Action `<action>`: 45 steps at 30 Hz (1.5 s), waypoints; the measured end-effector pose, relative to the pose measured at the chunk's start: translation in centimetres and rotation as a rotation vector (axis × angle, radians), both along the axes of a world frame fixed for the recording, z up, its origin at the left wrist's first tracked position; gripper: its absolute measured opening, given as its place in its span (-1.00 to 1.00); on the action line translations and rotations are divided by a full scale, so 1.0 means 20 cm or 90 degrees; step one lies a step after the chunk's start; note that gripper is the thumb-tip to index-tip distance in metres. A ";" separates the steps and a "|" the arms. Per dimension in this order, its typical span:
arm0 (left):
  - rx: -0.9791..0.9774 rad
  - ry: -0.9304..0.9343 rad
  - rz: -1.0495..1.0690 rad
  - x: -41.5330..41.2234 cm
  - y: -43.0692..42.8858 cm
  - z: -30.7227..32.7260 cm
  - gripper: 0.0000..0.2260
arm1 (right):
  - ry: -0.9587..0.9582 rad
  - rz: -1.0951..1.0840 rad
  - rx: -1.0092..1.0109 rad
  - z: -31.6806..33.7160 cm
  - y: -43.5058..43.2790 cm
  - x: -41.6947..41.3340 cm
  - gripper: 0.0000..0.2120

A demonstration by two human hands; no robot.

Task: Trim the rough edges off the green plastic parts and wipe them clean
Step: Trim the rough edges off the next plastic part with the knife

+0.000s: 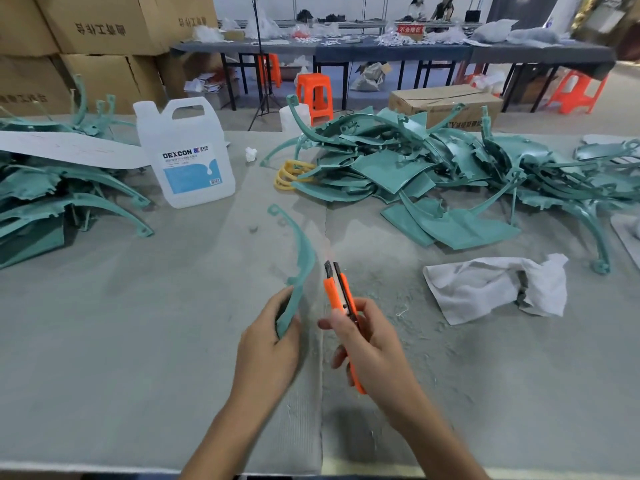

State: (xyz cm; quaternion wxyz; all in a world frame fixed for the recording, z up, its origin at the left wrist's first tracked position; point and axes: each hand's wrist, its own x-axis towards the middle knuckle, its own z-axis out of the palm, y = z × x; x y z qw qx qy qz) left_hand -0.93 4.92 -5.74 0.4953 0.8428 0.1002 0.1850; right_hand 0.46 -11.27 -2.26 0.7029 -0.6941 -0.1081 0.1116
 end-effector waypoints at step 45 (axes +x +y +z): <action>-0.555 0.120 0.009 -0.19 0.33 -0.06 -0.75 | -0.348 0.157 -0.810 -0.09 0.33 1.08 -0.75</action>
